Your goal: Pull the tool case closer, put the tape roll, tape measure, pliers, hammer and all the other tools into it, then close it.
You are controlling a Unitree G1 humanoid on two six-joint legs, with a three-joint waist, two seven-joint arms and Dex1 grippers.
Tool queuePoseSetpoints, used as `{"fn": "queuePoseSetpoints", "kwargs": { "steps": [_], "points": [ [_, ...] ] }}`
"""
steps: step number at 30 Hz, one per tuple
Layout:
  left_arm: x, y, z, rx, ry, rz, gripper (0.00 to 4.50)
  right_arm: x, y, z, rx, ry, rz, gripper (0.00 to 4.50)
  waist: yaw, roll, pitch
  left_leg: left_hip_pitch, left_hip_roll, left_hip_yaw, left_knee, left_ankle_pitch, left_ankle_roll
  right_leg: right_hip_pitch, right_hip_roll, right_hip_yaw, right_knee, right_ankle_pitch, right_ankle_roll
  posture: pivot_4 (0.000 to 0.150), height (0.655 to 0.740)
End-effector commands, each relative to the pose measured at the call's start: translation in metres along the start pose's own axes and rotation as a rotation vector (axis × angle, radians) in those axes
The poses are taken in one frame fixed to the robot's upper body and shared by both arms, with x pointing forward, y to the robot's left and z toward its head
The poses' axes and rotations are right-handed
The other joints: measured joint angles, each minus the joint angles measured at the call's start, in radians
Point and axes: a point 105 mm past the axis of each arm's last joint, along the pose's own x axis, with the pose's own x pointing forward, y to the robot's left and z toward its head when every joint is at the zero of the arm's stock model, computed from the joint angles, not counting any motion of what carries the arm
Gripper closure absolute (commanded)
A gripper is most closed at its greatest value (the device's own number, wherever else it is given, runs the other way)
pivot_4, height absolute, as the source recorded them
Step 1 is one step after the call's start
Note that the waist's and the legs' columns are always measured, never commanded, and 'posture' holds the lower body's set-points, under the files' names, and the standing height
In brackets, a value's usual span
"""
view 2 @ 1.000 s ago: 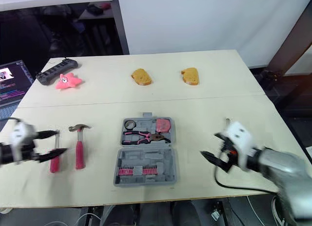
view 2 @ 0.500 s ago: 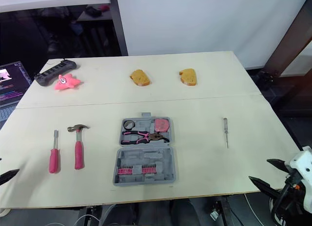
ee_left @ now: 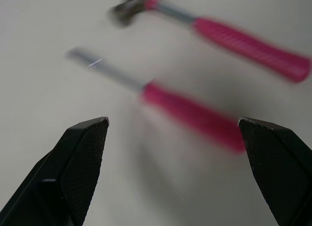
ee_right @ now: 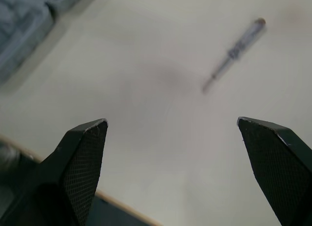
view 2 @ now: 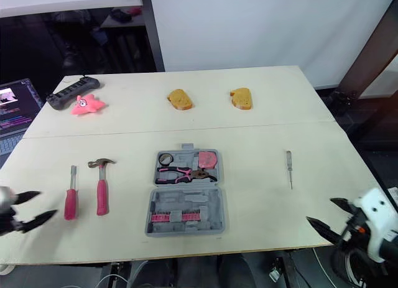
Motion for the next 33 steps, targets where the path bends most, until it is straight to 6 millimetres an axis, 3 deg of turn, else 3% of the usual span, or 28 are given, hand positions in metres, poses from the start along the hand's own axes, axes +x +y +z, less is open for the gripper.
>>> {"fn": "queuePoseSetpoints", "kwargs": {
  "steps": [1,5,9,12,20,23,30,33],
  "points": [
    [0.030,-0.031,0.042,0.071,-0.108,-0.165,0.04,0.024,-0.009,0.007,0.077,0.025,-0.217,0.00,-0.002,-0.001,0.000,0.000,0.000,0.000,0.000,0.000,0.000,0.000,0.000,0.000,0.000,0.000,-0.001,0.150,0.7400],
    [0.049,-0.073,0.073,0.140,-0.194,-0.360,0.04,0.066,-0.024,0.026,0.240,-0.039,-0.490,0.00,-0.006,0.001,0.000,0.000,0.001,0.000,0.000,0.001,-0.001,-0.001,-0.001,0.001,0.000,0.000,-0.003,0.150,0.7400],
    [0.052,-0.092,0.087,0.203,-0.227,-0.468,0.04,0.093,-0.039,0.032,0.343,-0.023,-0.637,0.00,-0.004,0.007,0.001,-0.002,0.000,0.001,0.000,0.001,-0.001,-0.004,0.001,0.002,0.001,0.001,-0.004,0.150,0.7400],
    [0.054,-0.105,0.100,0.224,-0.279,-0.532,0.04,0.113,-0.046,0.040,0.348,-0.009,-0.635,0.00,0.000,0.008,0.002,-0.005,-0.001,0.000,0.000,0.001,-0.001,-0.006,0.001,0.001,0.001,0.003,-0.001,0.150,0.7400],
    [0.056,-0.119,0.112,0.216,-0.324,-0.593,0.04,0.148,-0.053,0.024,0.399,0.085,-0.598,0.00,-0.008,0.010,0.003,-0.005,-0.001,0.001,0.001,0.001,0.000,-0.007,0.002,0.001,0.003,0.003,-0.001,0.150,0.7400],
    [0.057,-0.118,0.112,0.216,-0.320,-0.584,0.00,0.156,-0.049,0.019,0.407,0.100,-0.577,0.85,-0.016,0.010,0.003,-0.004,-0.001,0.001,0.001,0.001,0.000,-0.007,0.003,0.002,0.004,0.003,0.000,0.150,0.7400],
    [0.057,-0.116,0.109,0.207,-0.307,-0.571,0.00,0.149,-0.042,0.031,0.390,0.036,-0.537,4.33,-0.026,0.011,0.003,-0.005,-0.001,0.001,0.001,0.001,0.000,-0.007,0.003,0.002,0.004,0.003,0.000,0.150,0.7400],
    [0.057,-0.115,0.111,0.201,-0.318,-0.565,0.00,0.132,-0.026,0.054,0.301,-0.040,-0.459,4.42,-0.026,0.012,0.004,-0.005,-0.001,0.000,0.001,0.001,0.000,-0.007,0.003,0.002,0.004,0.003,0.000,0.150,0.7400]
  ]
}}
